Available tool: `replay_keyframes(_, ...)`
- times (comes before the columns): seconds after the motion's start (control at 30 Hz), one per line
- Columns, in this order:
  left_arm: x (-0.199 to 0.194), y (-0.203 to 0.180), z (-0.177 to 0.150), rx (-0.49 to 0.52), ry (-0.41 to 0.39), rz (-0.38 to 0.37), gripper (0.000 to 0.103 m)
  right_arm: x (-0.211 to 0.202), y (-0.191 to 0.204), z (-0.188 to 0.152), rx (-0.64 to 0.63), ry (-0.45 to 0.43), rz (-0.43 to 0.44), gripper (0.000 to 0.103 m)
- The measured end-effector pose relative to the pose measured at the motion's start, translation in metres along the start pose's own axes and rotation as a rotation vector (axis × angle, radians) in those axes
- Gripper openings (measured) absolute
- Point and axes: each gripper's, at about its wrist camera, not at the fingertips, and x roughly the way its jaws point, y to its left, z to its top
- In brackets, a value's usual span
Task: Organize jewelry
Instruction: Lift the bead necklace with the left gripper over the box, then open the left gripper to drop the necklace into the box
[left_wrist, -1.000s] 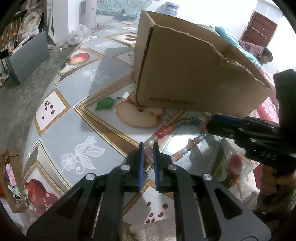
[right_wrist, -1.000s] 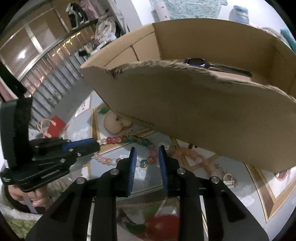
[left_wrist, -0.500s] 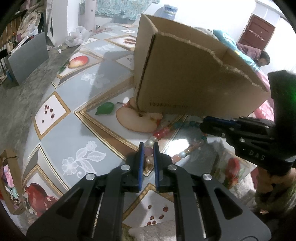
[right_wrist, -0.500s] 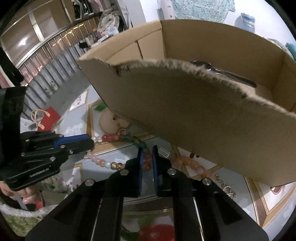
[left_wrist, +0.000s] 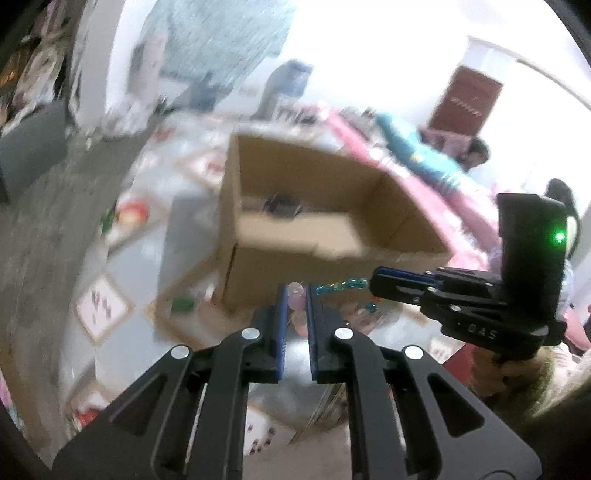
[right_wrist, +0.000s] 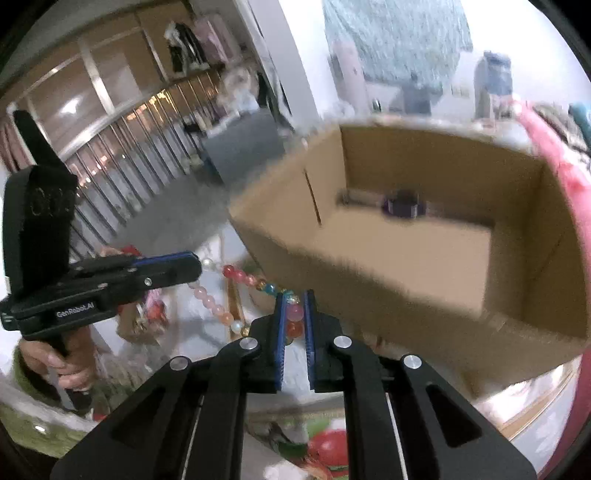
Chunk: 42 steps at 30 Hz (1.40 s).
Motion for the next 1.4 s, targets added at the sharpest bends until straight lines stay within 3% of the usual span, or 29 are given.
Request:
replay_keyframes(0.1, -0.005, -0.016, 0.029, 0.079, -0.06, -0.029, 0.009, -0.008, -0.008, 0.025, -0.005, -0.044, 0.004, 0.01)
replay_keyframes(0.2, 0.009, -0.025, 0.054, 0.133, -0.065, -0.017, 0.009, 0.001, -0.031, 0.053, 0.024, -0.028, 0.003, 0.01)
replay_keyframes(0.33, 0.056, -0.025, 0.08, 0.157, 0.003, 0.021, 0.009, 0.045, -0.068, 0.081, 0.111, 0.105, 0.012, 0.01)
replay_keyframes(0.5, 0.121, -0.015, 0.091, 0.18, 0.119, 0.132, 0.009, 0.107, -0.087, 0.09, 0.153, 0.26, -0.023, 0.01)
replay_keyframes(0.63, 0.142, -0.012, 0.087, 0.19, 0.164, 0.166, 0.009, 0.141, -0.095, 0.087, 0.218, 0.362, -0.005, 0.01)
replay_keyframes(0.73, 0.143, -0.011, 0.086, 0.195, 0.158, 0.191, 0.009, 0.151, -0.098, 0.085, 0.254, 0.385, 0.009, 0.011)
replay_keyframes(0.93, 0.116, -0.008, 0.087, 0.183, 0.081, 0.192, 0.012, 0.132, -0.101, 0.083, 0.276, 0.312, 0.062, 0.011)
replay_keyframes(1.13, 0.069, -0.002, 0.076, 0.149, -0.02, 0.139, 0.015, 0.062, -0.088, 0.073, 0.218, 0.142, 0.178, 0.012)
replay_keyframes(1.17, 0.059, -0.002, 0.07, 0.146, -0.036, 0.119, 0.016, 0.042, -0.082, 0.066, 0.181, 0.092, 0.208, 0.014)
replay_keyframes(1.23, 0.041, -0.001, 0.054, 0.142, -0.059, 0.071, 0.016, 0.014, -0.073, 0.051, 0.128, 0.023, 0.242, 0.029)
replay_keyframes(1.27, 0.035, 0.0, 0.047, 0.136, -0.061, 0.047, 0.017, 0.0, -0.069, 0.038, 0.107, -0.005, 0.264, 0.03)
replay_keyframes(1.4, 0.025, 0.002, 0.012, 0.118, -0.005, -0.019, 0.019, -0.014, -0.061, -0.011, 0.116, 0.018, 0.286, 0.03)
